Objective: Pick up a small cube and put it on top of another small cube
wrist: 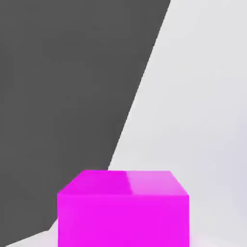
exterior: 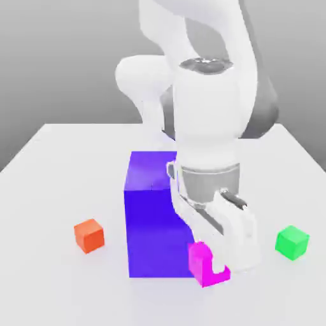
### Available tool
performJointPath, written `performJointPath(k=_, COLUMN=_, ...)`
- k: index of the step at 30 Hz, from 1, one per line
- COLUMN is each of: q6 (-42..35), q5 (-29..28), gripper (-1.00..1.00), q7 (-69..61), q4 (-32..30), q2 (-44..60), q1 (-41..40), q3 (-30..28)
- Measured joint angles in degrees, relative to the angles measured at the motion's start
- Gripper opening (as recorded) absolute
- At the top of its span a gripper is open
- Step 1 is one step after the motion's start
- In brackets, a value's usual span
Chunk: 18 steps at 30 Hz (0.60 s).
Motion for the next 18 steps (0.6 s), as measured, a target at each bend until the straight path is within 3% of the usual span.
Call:
performJointPath(k=11, q6=-3.3, q5=-1.3, gripper=-1.00, q7=-8.0, q4=-8.2, q2=-2.9, q1=19.8, q3=7.5)
performJointPath(k=17, q6=5.4, q5=-13.1, gripper=-1.00, q7=0.7, q4=-8.0, q2=8.1, q1=22.4, q3=1.1)
performJointPath(k=18, q6=6.3, q5=-14.3, gripper=1.00, q7=1.5, q4=-8.0, q2=9.1, q1=22.9, q3=0.3)
